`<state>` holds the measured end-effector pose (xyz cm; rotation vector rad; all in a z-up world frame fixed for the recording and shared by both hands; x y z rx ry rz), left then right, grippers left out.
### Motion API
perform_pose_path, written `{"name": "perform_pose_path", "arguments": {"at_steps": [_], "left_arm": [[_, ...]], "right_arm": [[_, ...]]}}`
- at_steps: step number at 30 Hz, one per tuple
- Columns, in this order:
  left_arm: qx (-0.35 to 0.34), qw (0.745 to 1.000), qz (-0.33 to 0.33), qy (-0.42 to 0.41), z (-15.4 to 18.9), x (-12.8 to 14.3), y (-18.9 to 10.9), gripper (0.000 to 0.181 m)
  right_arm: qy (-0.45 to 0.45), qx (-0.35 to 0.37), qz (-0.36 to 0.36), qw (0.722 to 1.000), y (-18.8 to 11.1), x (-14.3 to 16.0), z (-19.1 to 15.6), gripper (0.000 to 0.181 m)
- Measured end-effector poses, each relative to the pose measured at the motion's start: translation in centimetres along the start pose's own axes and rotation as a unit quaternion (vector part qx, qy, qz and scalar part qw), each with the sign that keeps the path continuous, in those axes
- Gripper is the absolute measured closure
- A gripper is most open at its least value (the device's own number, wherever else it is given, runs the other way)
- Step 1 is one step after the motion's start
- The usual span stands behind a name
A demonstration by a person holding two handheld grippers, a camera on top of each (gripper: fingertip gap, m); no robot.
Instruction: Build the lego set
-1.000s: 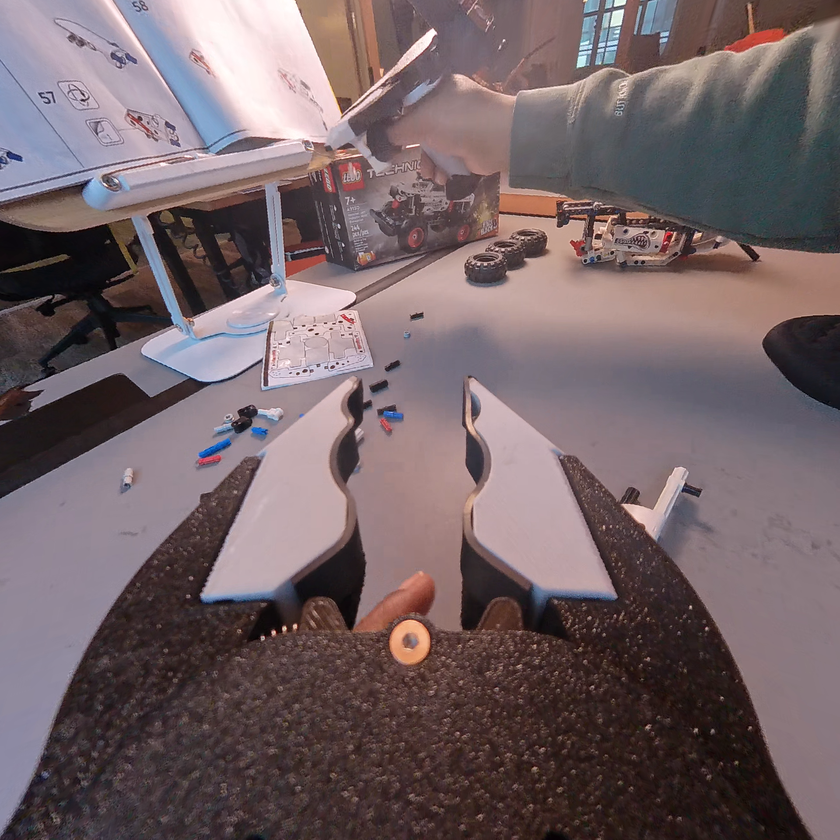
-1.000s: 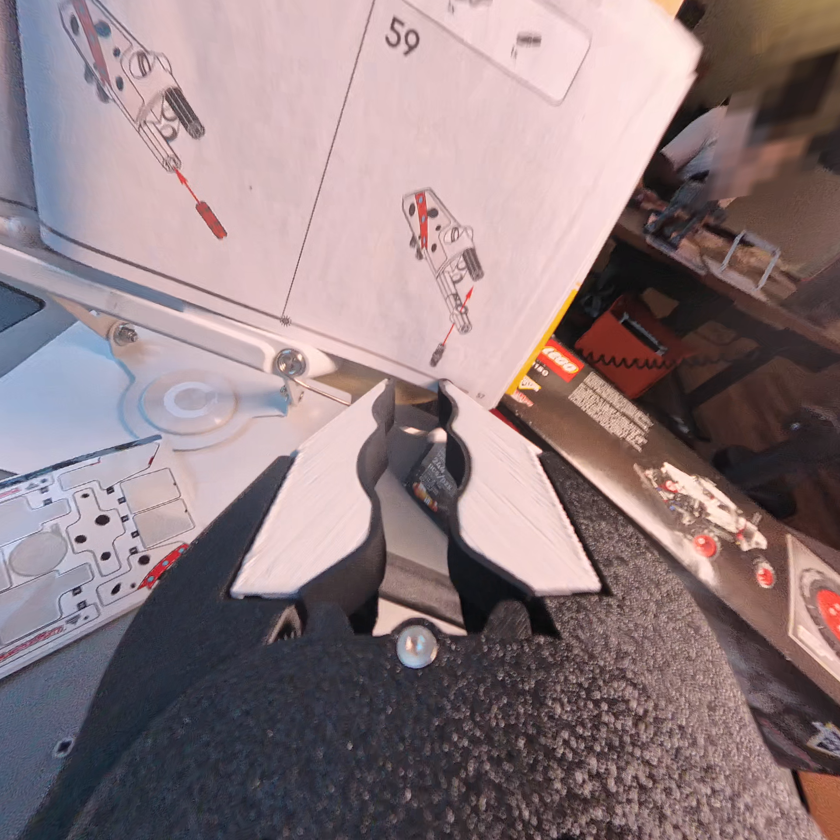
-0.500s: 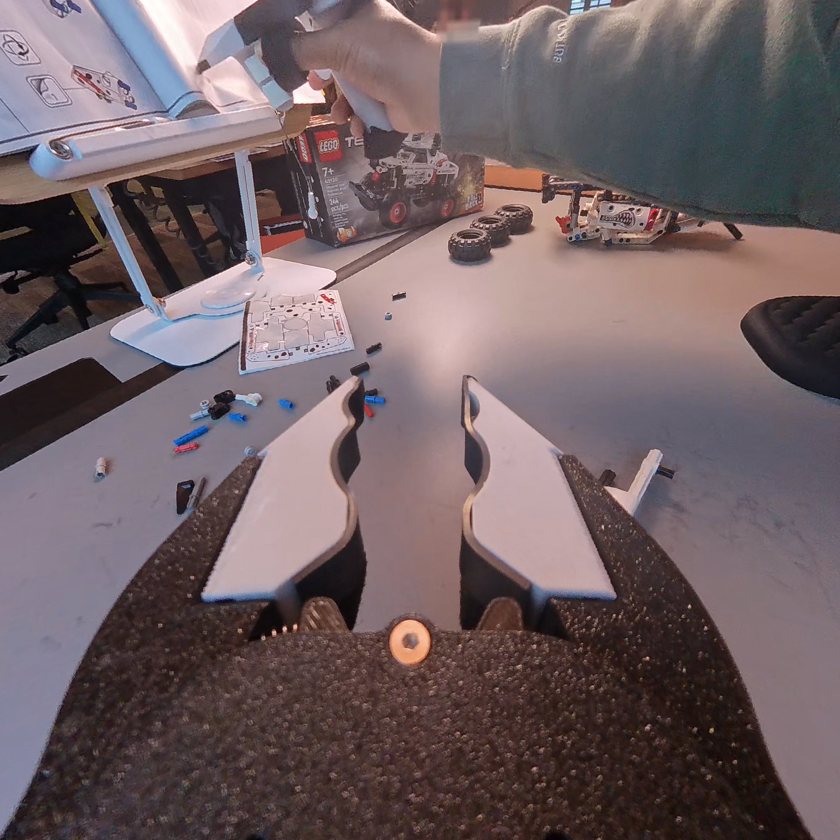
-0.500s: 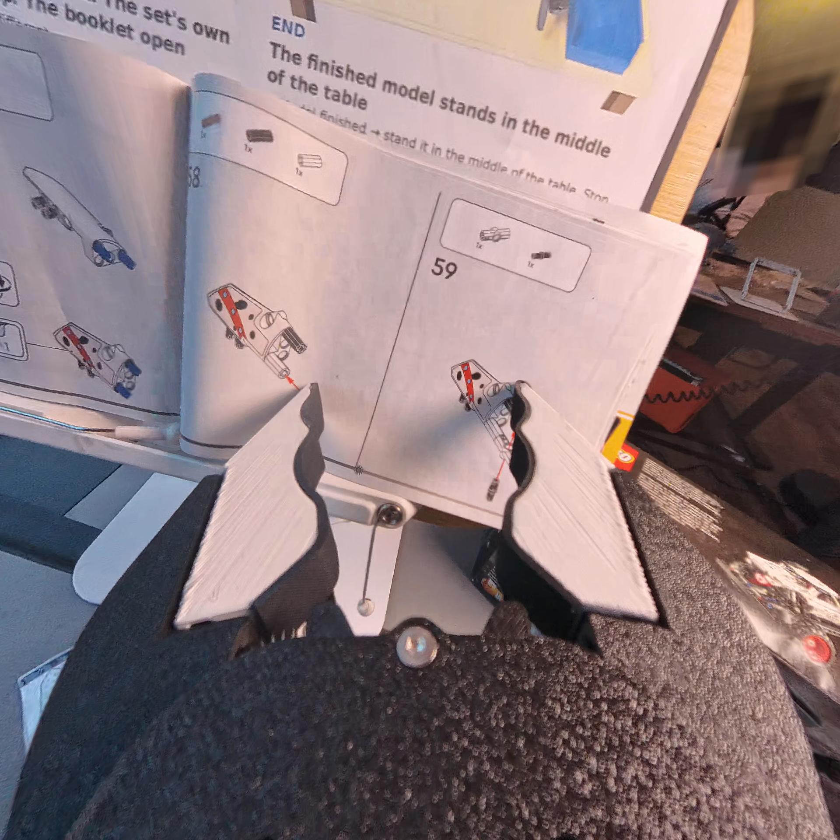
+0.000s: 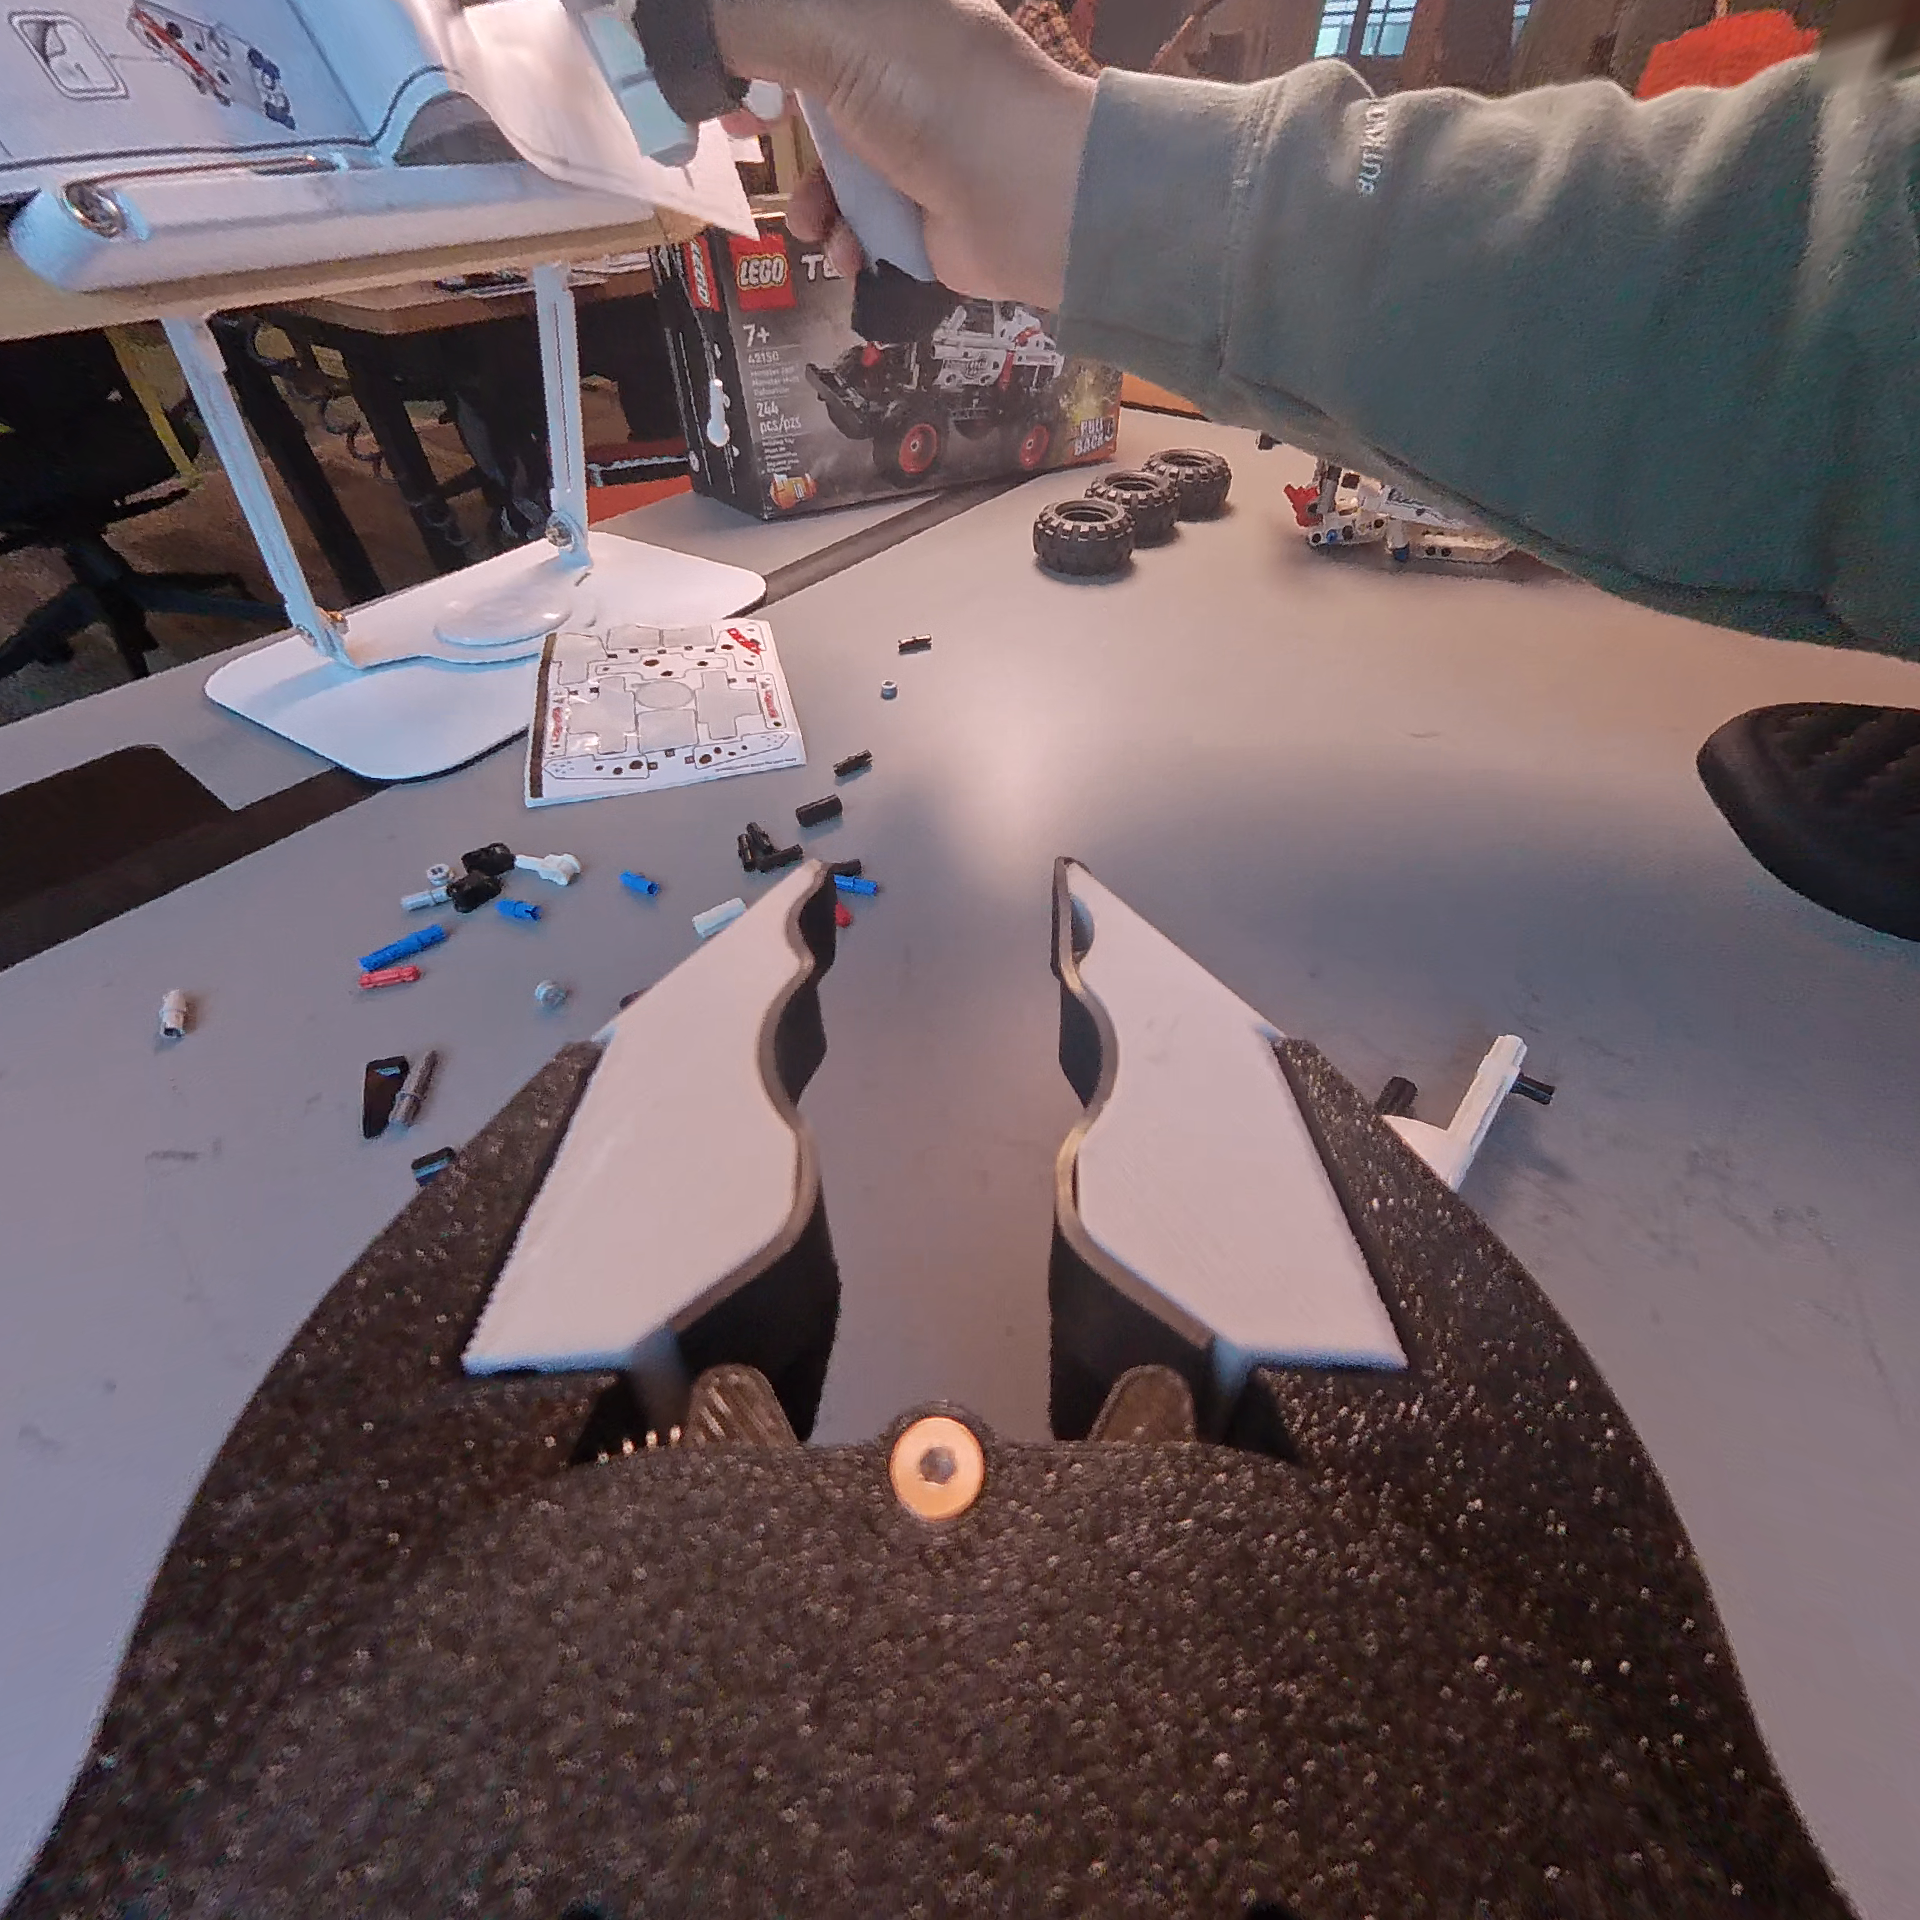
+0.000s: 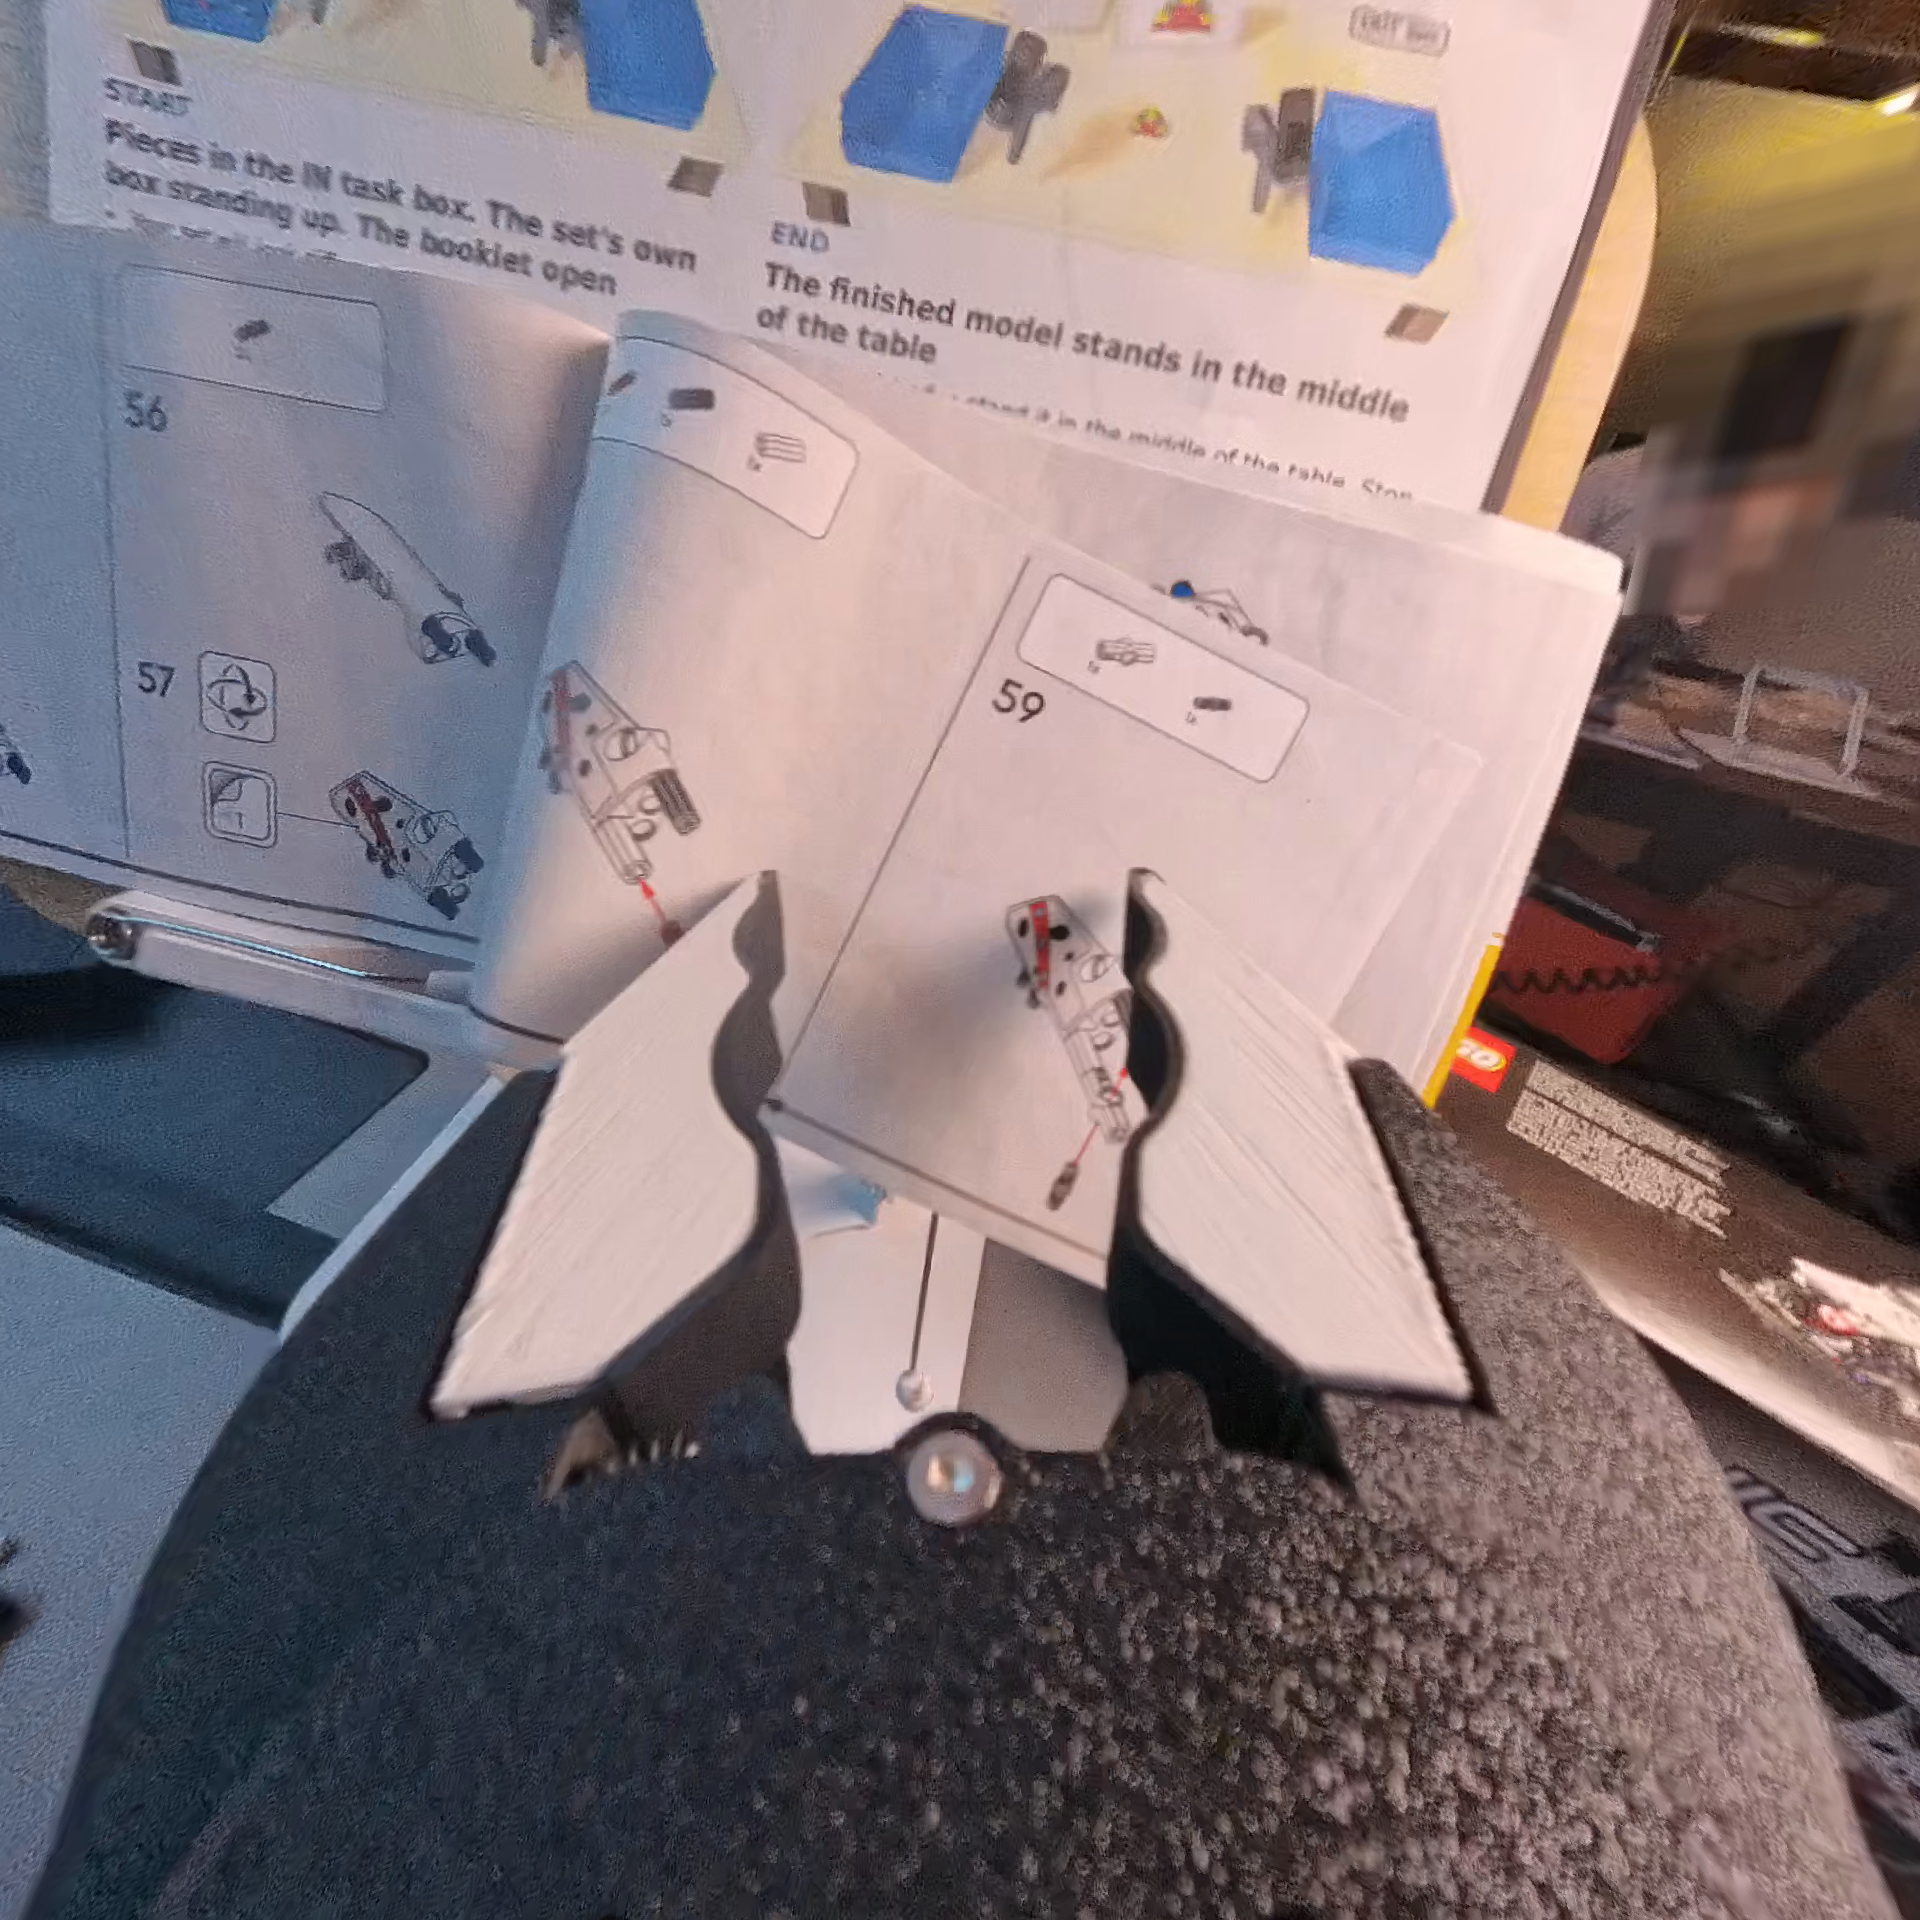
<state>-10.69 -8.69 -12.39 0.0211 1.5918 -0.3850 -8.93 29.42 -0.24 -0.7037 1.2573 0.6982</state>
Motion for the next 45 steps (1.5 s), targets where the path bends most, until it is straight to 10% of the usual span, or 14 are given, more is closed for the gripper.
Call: {"name": "perform_pose_path", "arguments": {"at_steps": [5, 11, 17, 30, 38, 45], "left_arm": [[-0.01, 1.0, 0.022, 0.005, -0.1, -0.5, 0.1, 0.143], [-0.023, 0.999, 0.042, -0.004, -0.7, -1.7, 0.7, 0.144], [-0.066, 0.996, 0.053, -0.026, -4.8, -7.3, 2.3, 0.141], [-0.104, 0.992, -0.017, -0.062, -18.2, -14.5, 14.1, 0.132], [-0.056, 0.993, 0.033, -0.095, -19.0, -15.6, 14.3, 0.172], [-0.082, 0.979, 0.083, -0.166, -20.3, -15.2, 10.2, 0.163]], "right_arm": [[0.053, -0.005, -0.04, 0.998, 0.8, 1.3, 0.4, 0.086], [0.045, -0.119, -0.015, 0.992, 0.6, 0.5, -2.7, 0.142], [0.028, -0.256, -0.014, 0.966, 0.6, 0.2, -6.5, 0.133], [-0.09, -0.384, -0.022, 0.919, -1.9, 4.5, -10.9, 0.118], [0.052, -0.329, 0.046, 0.942, -4.7, 8.1, -7.4, 0.12], [0.012, -0.261, 0.113, 0.959, -3.7, 1.8, -6.6, 0.176]]}}
Point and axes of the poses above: each gripper's, where its closed fingertips meet, y out along the fingers, x out of its underside, z = x × y across the jaws, the point moved 8 cm from there along -y, back along the fingers
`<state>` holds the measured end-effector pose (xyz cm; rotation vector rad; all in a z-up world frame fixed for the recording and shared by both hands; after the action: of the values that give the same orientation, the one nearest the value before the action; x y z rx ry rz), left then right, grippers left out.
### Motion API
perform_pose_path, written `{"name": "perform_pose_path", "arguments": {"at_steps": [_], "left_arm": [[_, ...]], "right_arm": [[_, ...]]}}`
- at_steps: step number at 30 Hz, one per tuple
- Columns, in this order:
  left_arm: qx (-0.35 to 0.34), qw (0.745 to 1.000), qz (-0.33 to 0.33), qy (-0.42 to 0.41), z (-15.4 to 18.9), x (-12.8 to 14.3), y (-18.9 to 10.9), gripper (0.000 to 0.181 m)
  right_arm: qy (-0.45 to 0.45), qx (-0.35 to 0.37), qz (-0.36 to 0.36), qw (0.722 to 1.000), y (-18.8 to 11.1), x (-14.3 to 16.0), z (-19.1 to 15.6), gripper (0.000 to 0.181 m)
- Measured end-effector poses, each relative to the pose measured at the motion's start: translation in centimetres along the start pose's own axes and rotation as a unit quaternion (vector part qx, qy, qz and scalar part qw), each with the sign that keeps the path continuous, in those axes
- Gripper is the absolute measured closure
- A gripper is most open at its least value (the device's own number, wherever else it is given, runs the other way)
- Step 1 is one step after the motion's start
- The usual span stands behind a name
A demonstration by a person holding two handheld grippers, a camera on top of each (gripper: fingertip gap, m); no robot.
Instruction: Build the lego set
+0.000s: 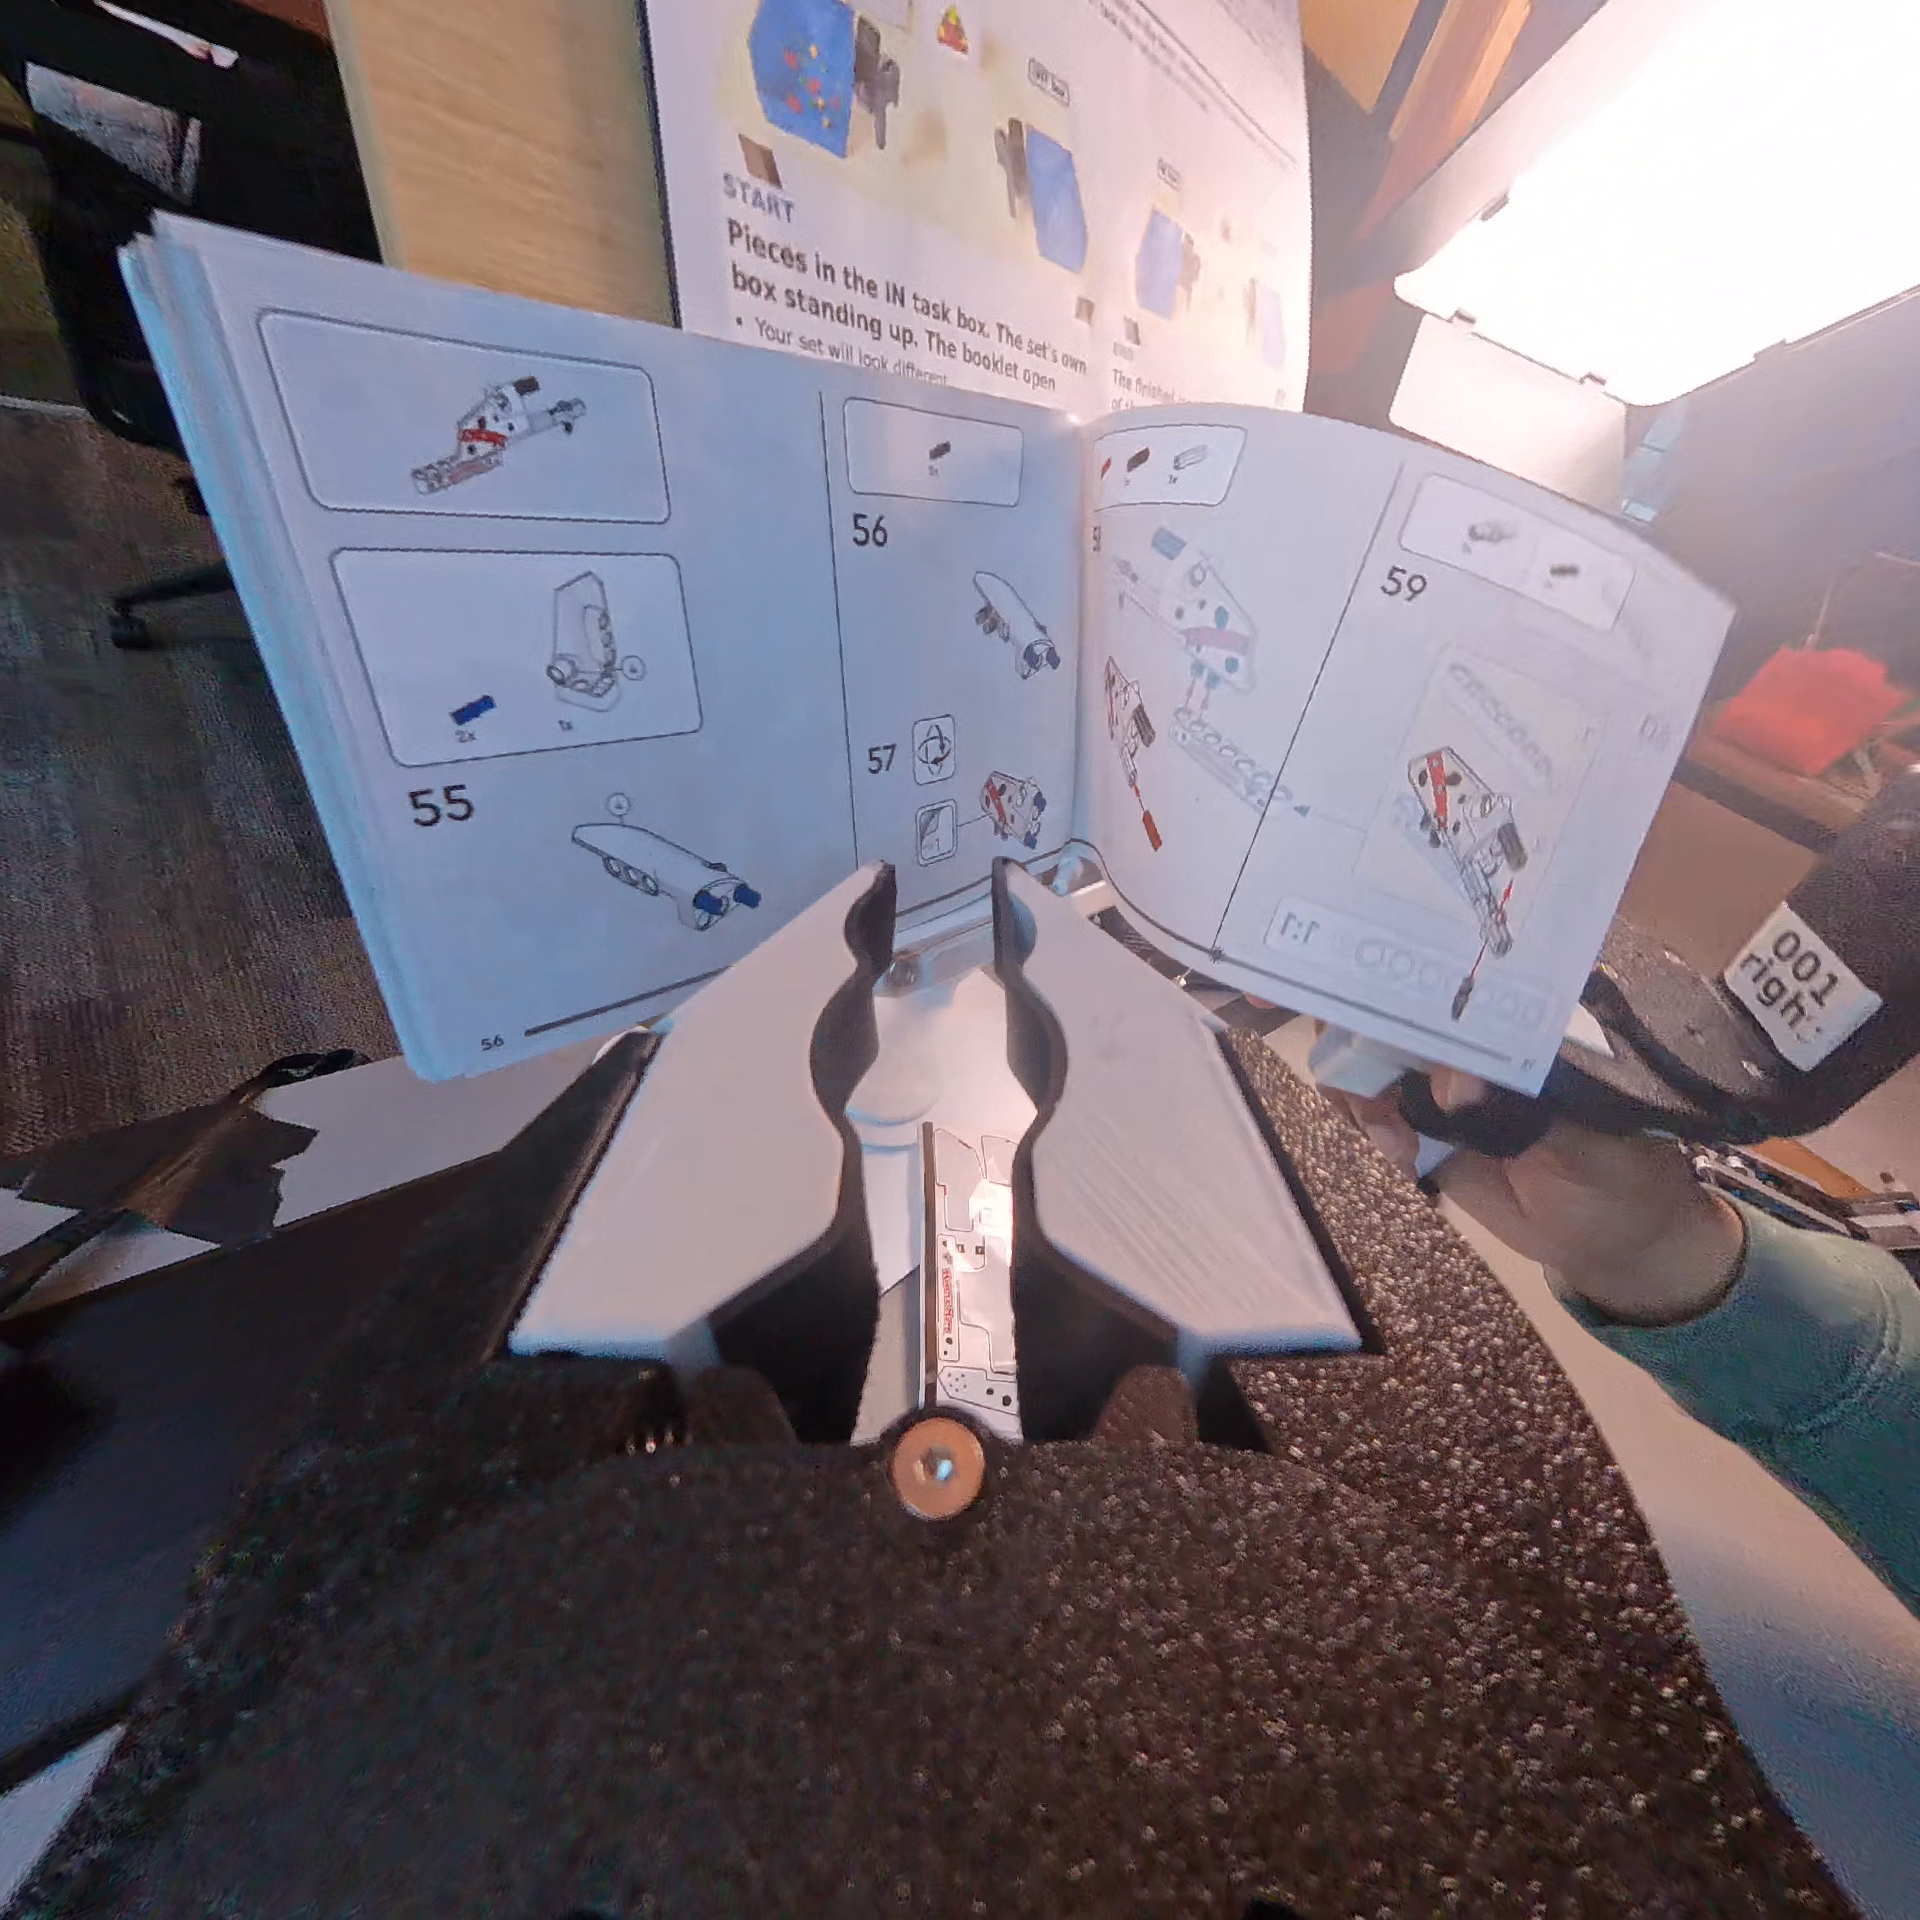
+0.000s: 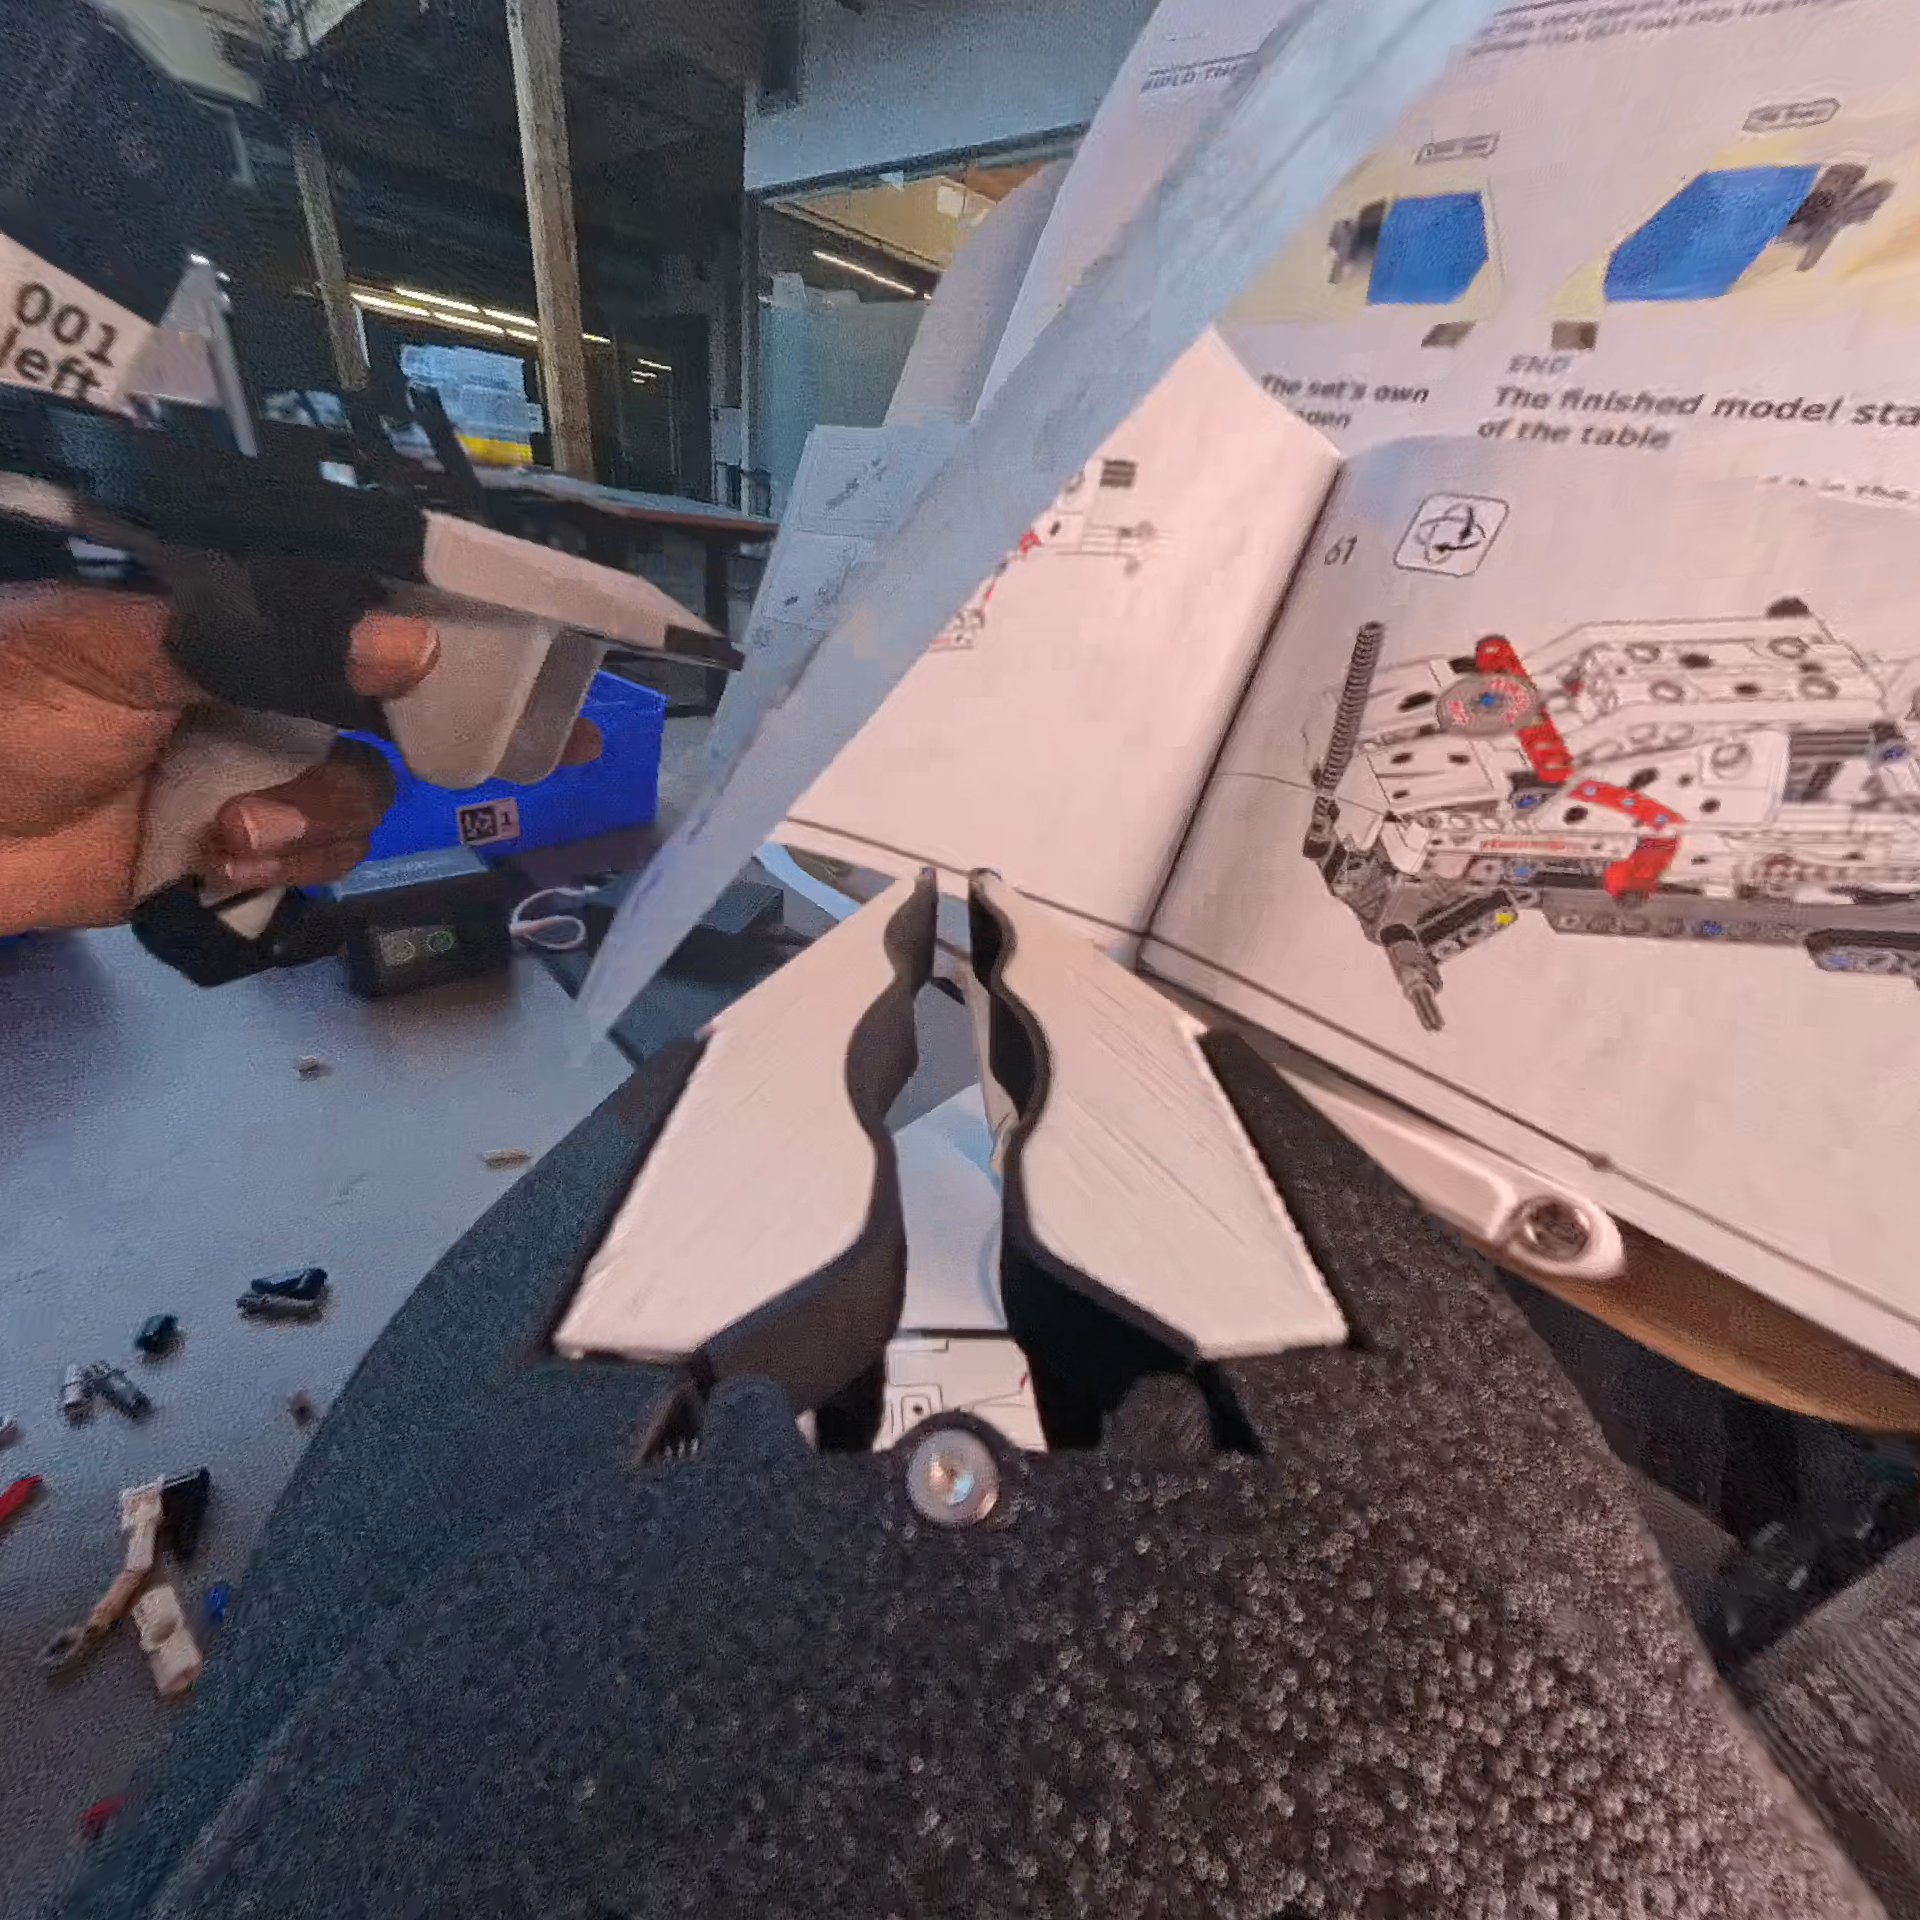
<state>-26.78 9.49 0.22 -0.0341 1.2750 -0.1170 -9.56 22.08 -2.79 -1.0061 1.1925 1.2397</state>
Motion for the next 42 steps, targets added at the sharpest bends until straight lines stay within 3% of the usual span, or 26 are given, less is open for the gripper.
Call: {"name": "perform_pose_path", "arguments": {"at_steps": [3, 8, 12, 16, 20, 23, 27, 31, 36, 42], "left_arm": [[-0.005, 0.999, 0.041, 0.03, 1.6, -0.6, -2.5, 0.158], [-0.009, 0.993, 0.094, 0.07, 4.7, -2.0, -5.7, 0.151], [-0.025, 0.989, 0.086, 0.119, 6.0, -1.9, -6.3, 0.152], [-0.043, 0.988, 0.044, 0.141, 5.5, -0.3, -5.0, 0.156], [-0.068, 0.989, -0.016, 0.13, 2.7, 1.9, -2.3, 0.155], [-0.083, 0.988, -0.048, 0.124, 0.5, 3.0, -0.4, 0.154], [-0.117, 0.98, -0.062, 0.147, -1.4, 3.1, 1.4, 0.154], [-0.14, 0.974, -0.066, 0.167, -2.6, 2.5, 2.3, 0.155], [-0.146, 0.966, -0.072, 0.2, -3.1, 1.7, 2.5, 0.163], [-0.138, 0.963, -0.077, 0.218, -2.9, 1.8, 2.4, 0.154]], "right_arm": [[-0.012, 0.007, 0.01, 1.0, 2.5, -2.1, -0.2, 0.175], [-0.069, 0.062, -0.053, 0.994, 7.6, -3.0, -0.8, 0.132], [-0.094, 0.071, -0.1, 0.988, 9.9, -2.2, -2.1, 0.113], [-0.092, 0.026, -0.086, 0.992, 10.0, -1.9, -3.2, 0.109], [-0.097, -0.003, -0.029, 0.995, 7.7, -2.4, -3.5, 0.115], [-0.08, 0.055, -0.012, 0.995, 5.4, -2.6, -1.8, 0.14], [-0.031, 0.113, -0.055, 0.992, 4.1, -1.3, 1.6, 0.153], [-0.039, 0.156, -0.113, 0.981, 4.0, 0.0, 3.8, 0.161], [-0.045, 0.168, -0.155, 0.972, 4.3, -0.2, 3.6, 0.155], [-0.123, 0.162, -0.151, 0.968, 5.0, -2.0, 2.4, 0.154]]}}
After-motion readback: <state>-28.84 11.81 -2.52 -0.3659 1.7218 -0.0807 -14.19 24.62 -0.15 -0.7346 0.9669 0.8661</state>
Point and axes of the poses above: each gripper's, where its closed fingertips meet, y out along the fingers, x out of its underside, z = x × y across the jaws, the point moved 8 cm from there along -y, back along the fingers
